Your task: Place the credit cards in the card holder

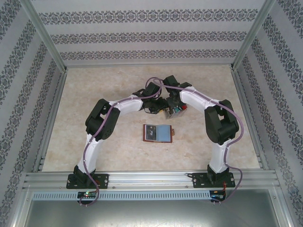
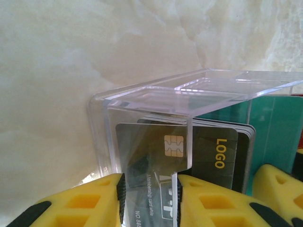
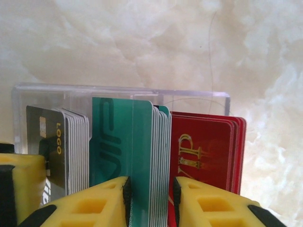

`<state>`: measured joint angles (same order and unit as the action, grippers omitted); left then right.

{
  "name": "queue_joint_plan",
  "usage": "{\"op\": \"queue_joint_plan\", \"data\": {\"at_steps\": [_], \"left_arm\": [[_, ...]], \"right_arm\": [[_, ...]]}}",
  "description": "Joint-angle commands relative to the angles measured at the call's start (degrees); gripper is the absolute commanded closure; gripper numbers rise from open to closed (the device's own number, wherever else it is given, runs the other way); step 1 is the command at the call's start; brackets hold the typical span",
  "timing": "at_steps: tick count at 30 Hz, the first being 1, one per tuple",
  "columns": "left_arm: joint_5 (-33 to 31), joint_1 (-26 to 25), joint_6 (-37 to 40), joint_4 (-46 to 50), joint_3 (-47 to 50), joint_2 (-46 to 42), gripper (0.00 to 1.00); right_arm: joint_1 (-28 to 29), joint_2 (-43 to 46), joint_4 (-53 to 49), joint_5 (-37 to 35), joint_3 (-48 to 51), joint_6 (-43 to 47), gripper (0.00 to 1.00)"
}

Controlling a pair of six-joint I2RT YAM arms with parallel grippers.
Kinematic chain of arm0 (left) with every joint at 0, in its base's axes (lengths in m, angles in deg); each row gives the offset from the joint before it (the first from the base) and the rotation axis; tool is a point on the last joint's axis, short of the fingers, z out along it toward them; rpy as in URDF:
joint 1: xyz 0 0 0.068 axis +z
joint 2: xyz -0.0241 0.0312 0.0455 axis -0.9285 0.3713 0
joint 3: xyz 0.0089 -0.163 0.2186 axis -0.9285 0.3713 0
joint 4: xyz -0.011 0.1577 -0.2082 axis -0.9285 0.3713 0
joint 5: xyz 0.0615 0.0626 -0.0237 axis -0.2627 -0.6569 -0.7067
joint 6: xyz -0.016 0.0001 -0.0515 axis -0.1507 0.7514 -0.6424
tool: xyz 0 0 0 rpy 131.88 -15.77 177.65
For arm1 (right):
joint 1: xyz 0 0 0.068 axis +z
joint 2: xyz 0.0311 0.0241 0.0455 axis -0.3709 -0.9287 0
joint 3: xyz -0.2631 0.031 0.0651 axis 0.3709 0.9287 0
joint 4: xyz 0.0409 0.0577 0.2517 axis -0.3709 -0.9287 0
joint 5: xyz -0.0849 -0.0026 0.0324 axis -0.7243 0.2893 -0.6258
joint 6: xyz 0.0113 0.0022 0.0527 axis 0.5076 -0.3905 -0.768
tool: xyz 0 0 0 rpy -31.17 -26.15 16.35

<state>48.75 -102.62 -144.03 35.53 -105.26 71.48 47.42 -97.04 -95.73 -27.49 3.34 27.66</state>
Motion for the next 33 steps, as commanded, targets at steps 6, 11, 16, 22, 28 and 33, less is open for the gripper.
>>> {"op": "queue_joint_plan", "data": {"at_steps": [6,11,16,22,28,33], "left_arm": [[-1.6,0.4,0.0,2.6,2.9,-0.4,0.66],[-1.3,0.4,-0.2,2.2,2.8,-0.5,0.66],[-1.2,0.4,-0.1,2.3,2.7,-0.4,0.67],[-1.4,0.4,-0.2,2.2,2.7,-0.5,0.67],[-1.2,0.4,-0.3,2.1,2.6,-0.5,0.67],[-1.3,0.4,-0.2,2.4,2.4,-0.5,0.68]], "right_arm": [[-0.2,0.9,-0.9,-4.4,-0.6,1.4,0.71],[-0.2,1.4,-1.0,-5.1,-0.6,1.2,0.71],[-0.3,2.4,-0.3,-4.1,0.1,1.3,0.71],[-0.5,2.7,-0.2,-3.1,0.3,1.2,0.72],[-0.7,2.5,-0.2,-2.0,0.2,1.2,0.8],[-0.9,2.6,-0.2,-1.9,0.4,1.0,0.85]]}}
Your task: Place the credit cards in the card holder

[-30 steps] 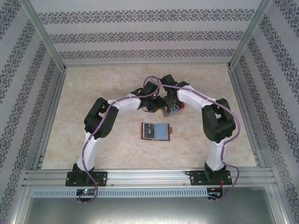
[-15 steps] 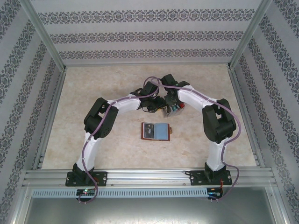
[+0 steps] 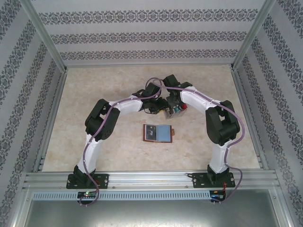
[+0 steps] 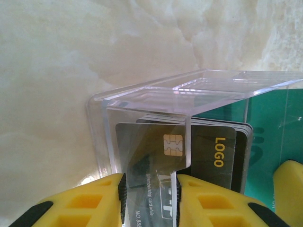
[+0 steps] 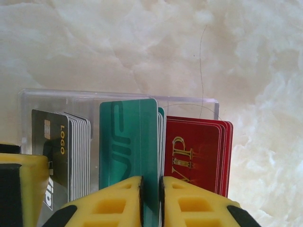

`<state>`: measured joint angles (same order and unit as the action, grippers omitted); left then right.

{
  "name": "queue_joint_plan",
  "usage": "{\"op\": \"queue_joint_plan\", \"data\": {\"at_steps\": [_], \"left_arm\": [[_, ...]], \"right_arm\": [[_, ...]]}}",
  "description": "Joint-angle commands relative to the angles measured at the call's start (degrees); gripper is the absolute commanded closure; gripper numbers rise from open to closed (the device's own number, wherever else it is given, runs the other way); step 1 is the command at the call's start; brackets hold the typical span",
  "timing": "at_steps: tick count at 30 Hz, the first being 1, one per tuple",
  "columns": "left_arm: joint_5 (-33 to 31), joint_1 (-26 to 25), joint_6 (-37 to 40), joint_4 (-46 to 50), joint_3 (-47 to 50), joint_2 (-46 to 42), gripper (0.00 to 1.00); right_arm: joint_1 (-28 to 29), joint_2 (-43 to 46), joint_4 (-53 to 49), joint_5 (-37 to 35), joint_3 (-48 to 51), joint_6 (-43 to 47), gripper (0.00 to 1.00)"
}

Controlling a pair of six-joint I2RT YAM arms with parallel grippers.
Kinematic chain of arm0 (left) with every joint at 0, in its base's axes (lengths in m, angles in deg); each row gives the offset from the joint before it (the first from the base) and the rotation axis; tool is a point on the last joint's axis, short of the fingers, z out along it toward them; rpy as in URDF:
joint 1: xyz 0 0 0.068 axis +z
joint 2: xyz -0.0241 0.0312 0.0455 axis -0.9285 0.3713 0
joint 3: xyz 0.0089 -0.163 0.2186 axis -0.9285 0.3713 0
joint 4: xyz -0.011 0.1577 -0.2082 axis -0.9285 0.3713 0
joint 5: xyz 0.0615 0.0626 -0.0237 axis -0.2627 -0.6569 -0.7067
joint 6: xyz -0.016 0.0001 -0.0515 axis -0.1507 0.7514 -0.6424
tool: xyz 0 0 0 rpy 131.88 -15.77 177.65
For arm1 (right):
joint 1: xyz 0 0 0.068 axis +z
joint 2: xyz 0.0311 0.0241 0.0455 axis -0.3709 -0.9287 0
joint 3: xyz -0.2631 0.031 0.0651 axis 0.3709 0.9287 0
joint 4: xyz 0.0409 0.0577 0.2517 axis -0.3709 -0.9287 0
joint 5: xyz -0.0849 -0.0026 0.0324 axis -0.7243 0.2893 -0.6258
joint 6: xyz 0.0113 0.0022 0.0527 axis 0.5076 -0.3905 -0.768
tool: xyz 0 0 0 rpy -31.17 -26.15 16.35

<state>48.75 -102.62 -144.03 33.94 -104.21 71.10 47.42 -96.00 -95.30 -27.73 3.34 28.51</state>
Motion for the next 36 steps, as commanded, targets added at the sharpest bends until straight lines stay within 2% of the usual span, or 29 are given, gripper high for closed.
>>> {"op": "queue_joint_plan", "data": {"at_steps": [1,2,7,9,16,21,25,29,36], "left_arm": [[-1.3,0.4,-0.2,4.0,1.3,-0.1,0.68],[-1.1,0.4,-0.2,4.0,1.5,-0.1,0.68],[-1.3,0.4,-0.2,3.8,1.8,-0.2,0.68],[-1.2,0.4,-0.2,3.8,1.8,-0.3,0.68],[-0.9,0.4,0.0,3.4,1.7,-0.5,0.68],[-0.2,0.4,0.4,0.8,2.6,-1.7,0.65],[0.2,0.4,1.7,-0.5,2.9,-3.1,0.62],[0.6,0.4,2.1,-5.1,5.3,-6.0,0.51],[1.2,0.7,0.1,-13.3,12.8,-14.0,0.43]], "right_arm": [[-0.9,1.7,-0.6,-1.6,0.4,0.2,0.88],[-0.9,1.7,-0.5,-1.5,0.5,0.2,0.91],[-0.9,2.4,-0.5,-2.7,0.7,0.2,0.91],[-1.1,3.0,-0.1,-1.8,1.0,0.1,0.96],[-1.6,6.5,-0.1,3.0,2.2,-1.5,0.99],[-3.4,11.7,1.3,11.3,4.9,-5.0,1.0],[-6.0,17.5,4.9,21.8,9.3,-9.7,1.0],[-9.2,23.2,10.7,33.4,15.0,-16.0,1.0],[-13.9,31.6,22.3,46.5,24.4,-30.3,1.0]]}}
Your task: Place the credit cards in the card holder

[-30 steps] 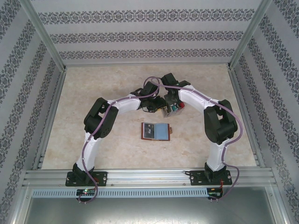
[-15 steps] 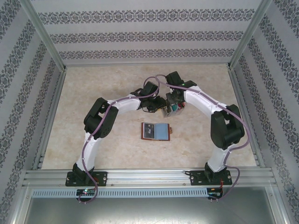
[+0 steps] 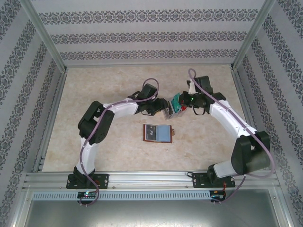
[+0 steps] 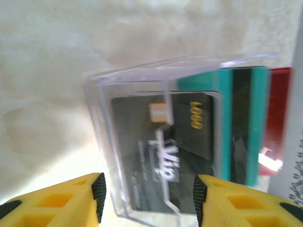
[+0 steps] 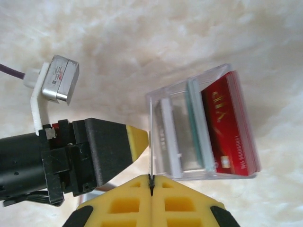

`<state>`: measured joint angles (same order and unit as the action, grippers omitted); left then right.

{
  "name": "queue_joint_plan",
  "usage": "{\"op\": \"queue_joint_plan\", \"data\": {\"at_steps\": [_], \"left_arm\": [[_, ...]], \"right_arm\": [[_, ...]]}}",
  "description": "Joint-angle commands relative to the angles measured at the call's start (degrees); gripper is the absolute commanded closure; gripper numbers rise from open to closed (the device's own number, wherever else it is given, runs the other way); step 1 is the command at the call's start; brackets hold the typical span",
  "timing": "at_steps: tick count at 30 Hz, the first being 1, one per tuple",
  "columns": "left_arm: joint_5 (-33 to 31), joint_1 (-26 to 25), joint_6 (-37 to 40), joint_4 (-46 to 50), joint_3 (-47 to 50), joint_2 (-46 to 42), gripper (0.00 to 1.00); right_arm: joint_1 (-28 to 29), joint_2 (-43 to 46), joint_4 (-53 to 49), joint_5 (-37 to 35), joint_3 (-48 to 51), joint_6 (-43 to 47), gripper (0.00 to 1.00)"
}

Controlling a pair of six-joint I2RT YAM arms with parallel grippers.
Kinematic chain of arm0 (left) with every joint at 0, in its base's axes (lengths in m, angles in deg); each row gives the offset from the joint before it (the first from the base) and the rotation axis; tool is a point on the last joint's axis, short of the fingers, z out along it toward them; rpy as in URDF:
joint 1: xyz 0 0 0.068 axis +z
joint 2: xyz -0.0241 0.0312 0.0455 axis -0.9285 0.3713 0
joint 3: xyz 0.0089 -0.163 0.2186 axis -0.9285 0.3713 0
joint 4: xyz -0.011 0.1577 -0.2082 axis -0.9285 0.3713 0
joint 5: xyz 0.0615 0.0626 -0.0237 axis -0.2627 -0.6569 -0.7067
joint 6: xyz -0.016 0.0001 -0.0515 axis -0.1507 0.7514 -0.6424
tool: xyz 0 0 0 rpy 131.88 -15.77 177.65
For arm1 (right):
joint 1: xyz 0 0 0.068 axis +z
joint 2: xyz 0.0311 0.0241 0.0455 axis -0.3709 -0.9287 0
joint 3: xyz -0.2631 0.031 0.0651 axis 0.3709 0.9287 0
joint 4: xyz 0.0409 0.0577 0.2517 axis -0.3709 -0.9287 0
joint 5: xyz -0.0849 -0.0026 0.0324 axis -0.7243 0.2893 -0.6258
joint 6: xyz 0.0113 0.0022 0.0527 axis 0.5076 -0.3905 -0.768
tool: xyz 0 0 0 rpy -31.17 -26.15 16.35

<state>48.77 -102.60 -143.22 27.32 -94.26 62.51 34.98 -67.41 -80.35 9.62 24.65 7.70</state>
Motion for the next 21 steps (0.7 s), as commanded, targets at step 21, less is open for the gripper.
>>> {"op": "queue_joint_plan", "data": {"at_steps": [21], "left_arm": [[22.3,5.5,-23.4,-41.0,12.5,-8.3,0.45]], "right_arm": [[-4.1,3.2,32.5,24.8,13.4,-34.3,1.0]]}}
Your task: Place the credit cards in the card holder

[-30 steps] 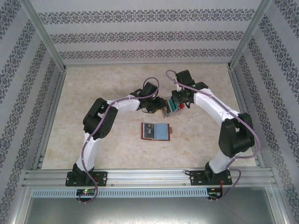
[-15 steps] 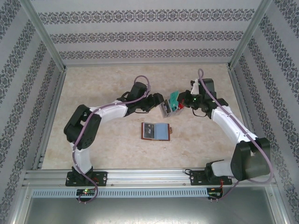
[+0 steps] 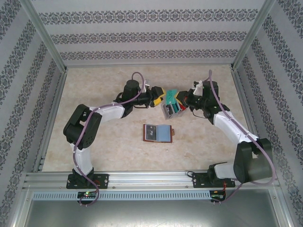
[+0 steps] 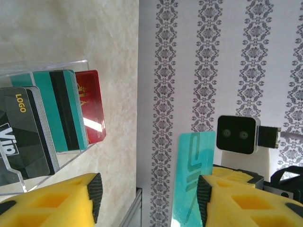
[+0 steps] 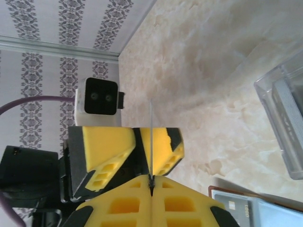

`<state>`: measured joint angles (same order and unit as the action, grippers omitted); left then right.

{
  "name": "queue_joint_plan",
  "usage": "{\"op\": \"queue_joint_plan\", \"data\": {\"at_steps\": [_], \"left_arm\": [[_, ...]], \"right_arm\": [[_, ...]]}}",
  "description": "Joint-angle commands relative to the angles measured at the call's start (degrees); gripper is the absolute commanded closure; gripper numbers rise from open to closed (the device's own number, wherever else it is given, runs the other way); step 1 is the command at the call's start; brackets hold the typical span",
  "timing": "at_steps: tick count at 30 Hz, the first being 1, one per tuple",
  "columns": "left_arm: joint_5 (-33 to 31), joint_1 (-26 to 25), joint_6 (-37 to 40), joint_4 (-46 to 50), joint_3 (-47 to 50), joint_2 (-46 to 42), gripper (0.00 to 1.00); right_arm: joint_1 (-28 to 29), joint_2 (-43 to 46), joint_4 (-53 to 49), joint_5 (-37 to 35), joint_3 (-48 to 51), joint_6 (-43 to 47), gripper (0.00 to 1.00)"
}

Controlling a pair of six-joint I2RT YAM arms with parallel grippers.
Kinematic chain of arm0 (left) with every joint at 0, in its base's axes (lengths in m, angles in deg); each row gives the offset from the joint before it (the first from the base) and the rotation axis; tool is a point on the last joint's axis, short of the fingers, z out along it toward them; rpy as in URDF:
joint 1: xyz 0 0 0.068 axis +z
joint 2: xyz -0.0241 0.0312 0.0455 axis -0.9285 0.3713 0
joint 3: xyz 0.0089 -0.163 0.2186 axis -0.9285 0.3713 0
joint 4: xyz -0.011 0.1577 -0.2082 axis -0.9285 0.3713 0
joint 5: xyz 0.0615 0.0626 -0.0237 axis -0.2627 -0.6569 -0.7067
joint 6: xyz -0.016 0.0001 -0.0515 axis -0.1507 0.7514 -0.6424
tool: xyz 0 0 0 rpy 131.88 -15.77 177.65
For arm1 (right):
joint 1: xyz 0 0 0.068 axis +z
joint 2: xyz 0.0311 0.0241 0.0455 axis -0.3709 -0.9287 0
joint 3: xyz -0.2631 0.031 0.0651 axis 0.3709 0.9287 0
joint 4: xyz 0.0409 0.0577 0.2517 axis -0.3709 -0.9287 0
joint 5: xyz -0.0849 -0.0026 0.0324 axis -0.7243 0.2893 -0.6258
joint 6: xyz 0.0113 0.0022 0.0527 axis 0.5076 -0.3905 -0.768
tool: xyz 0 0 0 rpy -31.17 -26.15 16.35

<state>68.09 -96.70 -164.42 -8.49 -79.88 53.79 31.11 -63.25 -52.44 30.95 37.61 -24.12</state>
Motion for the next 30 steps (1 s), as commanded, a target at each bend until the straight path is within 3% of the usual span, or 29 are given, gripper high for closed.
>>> {"op": "queue_joint_plan", "data": {"at_steps": [1,14,16,19,21,23,26,30], "left_arm": [[3.2,-0.4,-2.2,-5.0,-2.0,0.5,0.47],[4.3,-0.6,-4.4,-9.4,-0.3,-0.3,0.95],[3.6,-0.5,-5.2,-9.2,0.9,-1.0,1.0],[1.0,-0.4,-6.3,-6.4,3.8,-3.0,1.0],[-1.0,-0.4,-4.2,-2.8,6.8,-5.3,1.0],[-3.4,-0.4,1.4,4.8,9.4,-8.4,1.0],[-7.9,-0.8,9.2,16.3,13.5,-13.3,1.0],[-10.0,-2.4,12.4,17.9,19.1,-17.0,1.0]], "right_arm": [[-0.1,-1.2,4.8,3.6,0.5,-2.5,1.0],[0.2,-3.3,4.1,3.2,1.4,-0.9,1.0],[0.2,-3.6,3.7,3.0,1.6,-0.5,0.91],[0.3,-2.6,-0.9,1.5,1.3,3.2,0.73],[0.7,-1.1,-5.5,-1.3,1.8,7.0,0.7],[2.0,0.1,-12.1,-5.1,1.8,12.0,0.7],[5.7,0.7,-16.6,-8.3,3.3,15.4,0.81],[14.8,-1.1,-17.1,-12.0,4.7,15.7,0.9]]}}
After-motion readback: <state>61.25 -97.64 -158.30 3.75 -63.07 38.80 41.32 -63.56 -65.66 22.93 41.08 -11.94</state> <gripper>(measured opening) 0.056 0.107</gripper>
